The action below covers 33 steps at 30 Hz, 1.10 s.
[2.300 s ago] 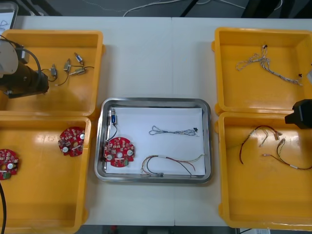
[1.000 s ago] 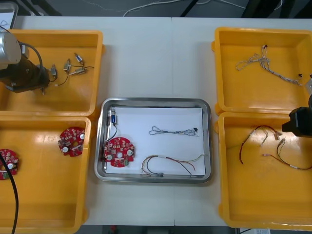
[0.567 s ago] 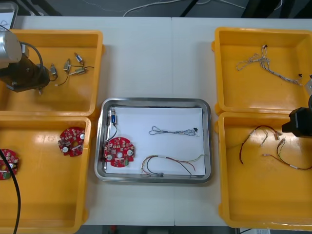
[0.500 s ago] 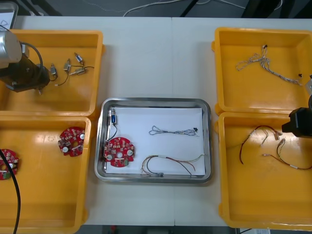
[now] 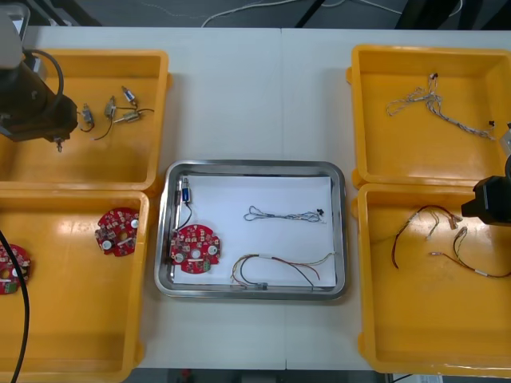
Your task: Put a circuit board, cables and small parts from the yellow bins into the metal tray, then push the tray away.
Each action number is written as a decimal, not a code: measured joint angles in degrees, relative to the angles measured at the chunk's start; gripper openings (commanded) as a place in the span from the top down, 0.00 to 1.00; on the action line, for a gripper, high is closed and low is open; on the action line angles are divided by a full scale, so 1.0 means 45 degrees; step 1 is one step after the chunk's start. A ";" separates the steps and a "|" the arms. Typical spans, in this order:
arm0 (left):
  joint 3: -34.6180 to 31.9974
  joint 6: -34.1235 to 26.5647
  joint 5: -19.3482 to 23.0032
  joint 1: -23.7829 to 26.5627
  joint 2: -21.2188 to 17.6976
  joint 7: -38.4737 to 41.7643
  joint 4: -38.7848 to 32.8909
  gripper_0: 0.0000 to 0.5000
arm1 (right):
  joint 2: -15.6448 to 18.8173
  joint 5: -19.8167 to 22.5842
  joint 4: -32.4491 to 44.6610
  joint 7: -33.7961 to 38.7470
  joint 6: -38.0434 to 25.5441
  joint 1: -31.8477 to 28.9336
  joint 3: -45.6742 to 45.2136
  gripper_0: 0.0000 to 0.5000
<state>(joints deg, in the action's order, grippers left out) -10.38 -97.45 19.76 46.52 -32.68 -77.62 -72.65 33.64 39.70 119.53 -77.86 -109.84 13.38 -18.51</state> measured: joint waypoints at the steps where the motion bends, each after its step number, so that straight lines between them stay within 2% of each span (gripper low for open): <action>1: -0.0098 -0.0416 0.0000 0.0002 0.0000 0.0000 -0.0426 1.00 | 0.0000 0.0000 0.0000 0.0000 0.0000 -0.0001 0.0001 0.00; 9: -0.0358 -0.2506 0.0014 0.0007 -0.0004 0.0001 -0.2534 1.00 | 0.0000 0.0002 0.0003 0.0002 0.0000 -0.0006 0.0015 0.00; 17: -0.0355 -0.2694 0.0384 0.0006 -0.0004 0.0008 -0.4319 1.00 | 0.0000 0.0002 0.0010 0.0002 0.0000 -0.0011 0.0019 0.00; 22: -0.0218 -0.2704 0.1687 0.0001 -0.0004 0.0312 -0.5333 1.00 | 0.0000 0.0003 0.0022 0.0002 0.0000 -0.0013 0.0023 0.00; 26: 0.0446 -0.2707 0.2674 -0.0051 -0.0005 0.2318 -0.6131 1.00 | 0.0000 0.0018 0.0058 0.0003 0.0000 -0.0018 0.0027 0.00; 31: 0.1927 -0.2708 0.3783 -0.0153 -0.0012 0.7116 -0.7141 1.00 | 0.0000 0.0051 0.0066 0.0003 0.0000 -0.0020 0.0028 0.00; 33: 0.2495 -0.2709 0.4137 -0.0159 -0.0012 0.8484 -0.7423 1.00 | 0.0000 0.0056 0.0066 0.0003 0.0000 -0.0021 0.0029 0.00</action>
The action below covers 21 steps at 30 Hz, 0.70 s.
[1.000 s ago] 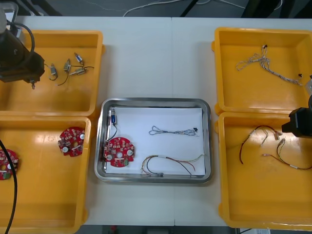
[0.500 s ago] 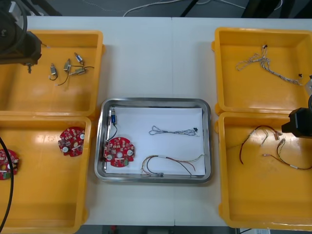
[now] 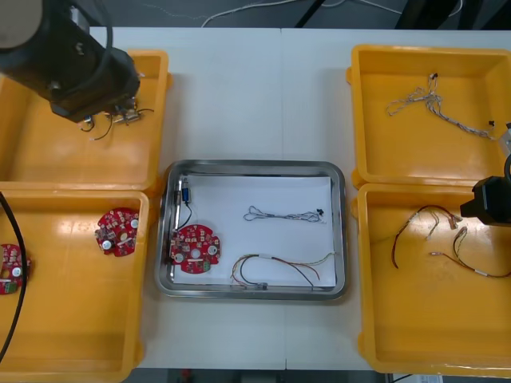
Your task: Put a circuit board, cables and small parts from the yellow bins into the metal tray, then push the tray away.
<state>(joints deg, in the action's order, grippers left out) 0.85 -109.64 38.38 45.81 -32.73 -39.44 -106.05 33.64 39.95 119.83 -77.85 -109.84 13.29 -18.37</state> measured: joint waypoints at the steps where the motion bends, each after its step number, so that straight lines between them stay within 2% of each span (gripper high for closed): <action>1: 0.0251 0.0000 0.0221 -0.0001 -0.0001 0.0354 -0.0103 1.00 | 0.0000 0.0001 0.0000 0.0000 0.0000 0.0000 0.0000 0.00; 7: 0.1399 0.0000 0.0942 -0.0049 -0.0002 0.0071 -0.0696 1.00 | 0.0000 0.0005 0.0003 0.0000 0.0000 -0.0002 0.0004 0.00; 21: 0.4755 0.0000 0.1131 -0.0061 0.0022 0.0130 -0.0988 1.00 | 0.0000 0.0006 0.0003 0.0000 0.0000 -0.0004 0.0018 0.00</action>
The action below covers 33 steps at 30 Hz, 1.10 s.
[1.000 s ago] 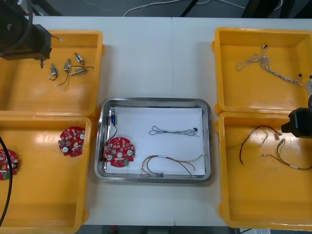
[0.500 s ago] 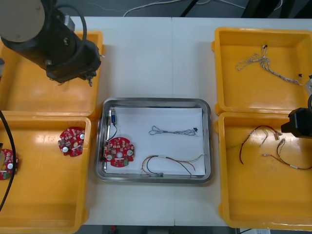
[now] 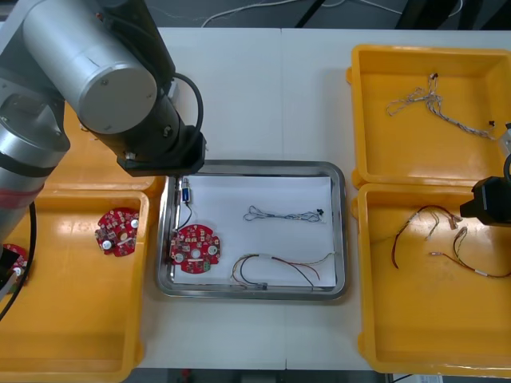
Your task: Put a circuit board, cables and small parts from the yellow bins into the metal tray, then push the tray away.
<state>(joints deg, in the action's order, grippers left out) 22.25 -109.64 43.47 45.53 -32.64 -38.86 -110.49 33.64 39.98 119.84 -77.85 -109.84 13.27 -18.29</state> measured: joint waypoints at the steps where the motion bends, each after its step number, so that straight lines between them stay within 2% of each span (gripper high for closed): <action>1: 0.0126 0.0000 0.0000 0.0000 0.0010 0.0001 0.0000 1.00 | 0.0000 0.0000 0.0000 0.0000 0.0000 0.0000 0.0002 0.00; 10: 0.1645 0.0171 -0.0408 -0.0001 0.0093 0.0075 0.0020 1.00 | 0.0000 0.0001 0.0000 0.0000 0.0000 -0.0001 0.0006 0.00; 19: 0.3018 0.2251 -0.0685 -0.0001 0.0138 0.0468 0.0634 1.00 | 0.0000 0.0001 0.0001 0.0000 0.0000 -0.0001 0.0007 0.00; 33: 0.4276 0.4263 -0.1386 0.0002 0.0310 0.0661 0.2236 1.00 | 0.0000 0.0001 0.0002 0.0000 0.0000 -0.0002 0.0008 0.00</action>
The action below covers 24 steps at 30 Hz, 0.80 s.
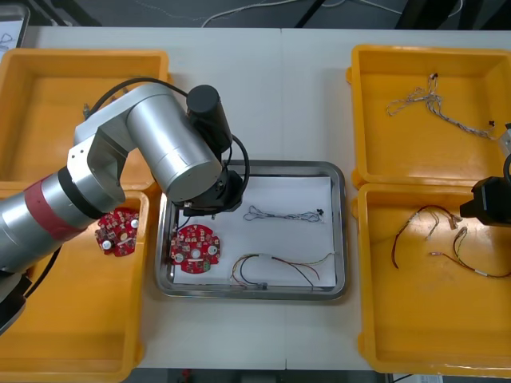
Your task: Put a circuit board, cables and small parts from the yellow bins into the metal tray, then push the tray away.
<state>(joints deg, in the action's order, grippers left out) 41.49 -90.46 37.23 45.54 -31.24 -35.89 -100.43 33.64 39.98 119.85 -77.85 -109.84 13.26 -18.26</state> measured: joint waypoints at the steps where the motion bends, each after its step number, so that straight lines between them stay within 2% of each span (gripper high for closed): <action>1: 0.0067 0.0073 -0.0072 0.0000 0.0001 0.0000 0.0096 1.00 | 0.0000 0.0000 0.0000 0.0000 0.0000 0.0000 0.0000 0.00; 22: 0.0213 0.0682 -0.1034 0.0000 0.0355 0.0000 0.0856 1.00 | 0.0000 0.0000 0.0001 0.0000 0.0000 -0.0001 0.0000 0.00; 24: 0.0213 0.0682 -0.1060 0.0000 0.0355 0.0000 0.0857 0.71 | 0.0000 0.0001 0.0001 0.0000 0.0000 -0.0001 0.0000 0.00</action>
<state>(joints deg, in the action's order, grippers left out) 42.45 -87.39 32.46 45.54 -29.64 -35.89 -96.58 33.64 39.99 119.86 -77.85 -109.84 13.26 -18.26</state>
